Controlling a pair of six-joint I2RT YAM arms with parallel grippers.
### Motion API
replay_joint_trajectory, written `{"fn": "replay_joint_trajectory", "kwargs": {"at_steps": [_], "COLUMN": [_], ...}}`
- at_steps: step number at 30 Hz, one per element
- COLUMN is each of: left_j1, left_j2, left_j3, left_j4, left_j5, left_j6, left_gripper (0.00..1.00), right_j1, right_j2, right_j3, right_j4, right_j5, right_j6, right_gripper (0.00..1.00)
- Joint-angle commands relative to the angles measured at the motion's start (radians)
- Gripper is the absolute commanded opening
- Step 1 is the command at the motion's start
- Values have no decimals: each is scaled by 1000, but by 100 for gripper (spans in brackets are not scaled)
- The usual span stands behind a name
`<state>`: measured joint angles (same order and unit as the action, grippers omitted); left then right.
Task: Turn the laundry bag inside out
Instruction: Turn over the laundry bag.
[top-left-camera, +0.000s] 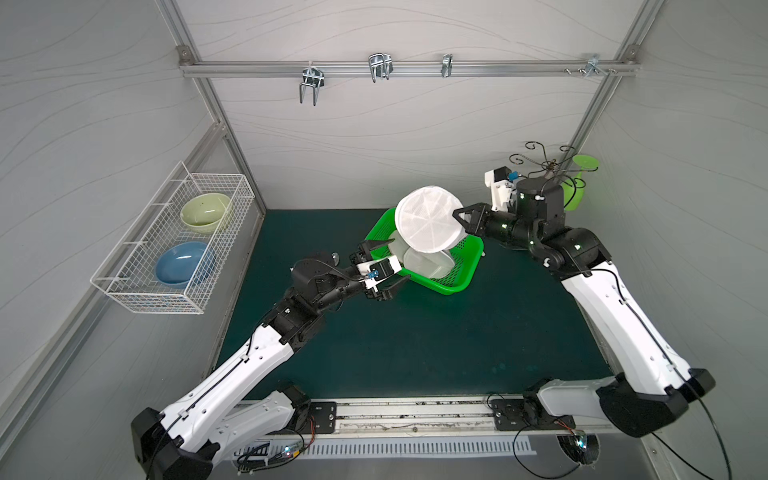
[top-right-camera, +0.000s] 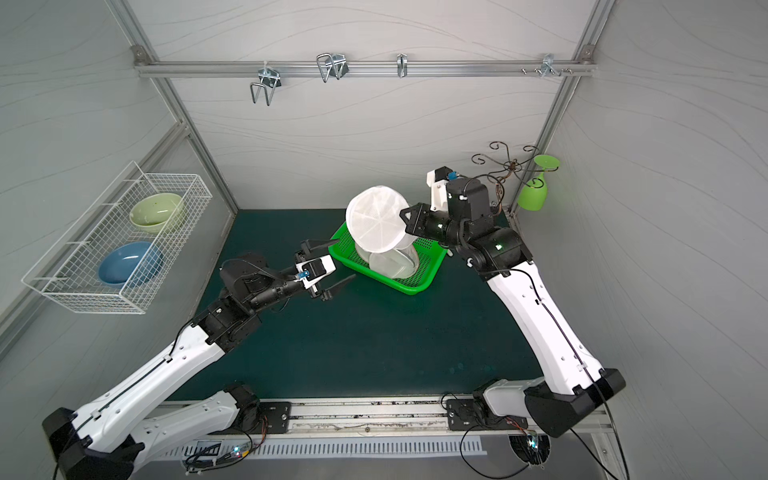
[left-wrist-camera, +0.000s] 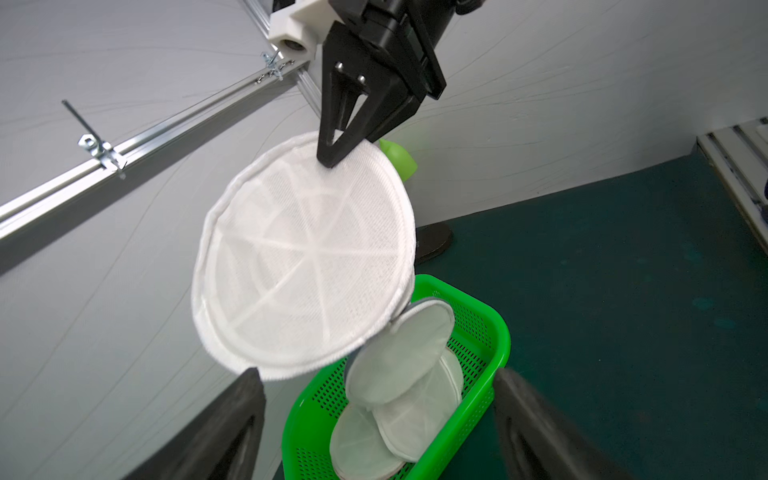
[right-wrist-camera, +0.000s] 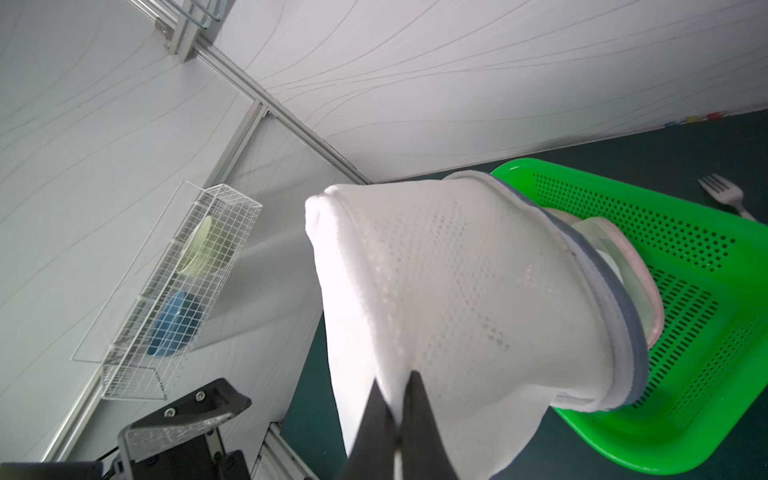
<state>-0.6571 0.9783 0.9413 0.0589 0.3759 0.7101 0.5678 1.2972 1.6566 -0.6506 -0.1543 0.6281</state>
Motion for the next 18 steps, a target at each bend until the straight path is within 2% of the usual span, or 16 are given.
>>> {"fn": "replay_joint_trajectory", "kwargs": {"at_steps": [1, 3, 6, 12, 18], "left_j1": [-34, -33, -37, -61, -82], "left_j2": [39, 54, 67, 107, 128], "left_j3": [54, 54, 57, 82, 71], "left_j4": [-27, -26, -4, 22, 113], "left_j5": [-10, -2, -1, -108, -243], "left_j6": [111, 112, 135, 284, 390], "left_gripper": [88, 88, 80, 54, 41], "right_j1": [50, 71, 87, 97, 98], "right_j2": [-26, -26, -6, 23, 45], "right_j3": [-20, -8, 37, 60, 66], "right_j4": [-44, -42, -65, -42, -29], "right_j5": [66, 67, 75, 17, -10], "right_j6": [80, 88, 87, 136, 171], "right_gripper": [0, 0, 0, 0, 0]}}
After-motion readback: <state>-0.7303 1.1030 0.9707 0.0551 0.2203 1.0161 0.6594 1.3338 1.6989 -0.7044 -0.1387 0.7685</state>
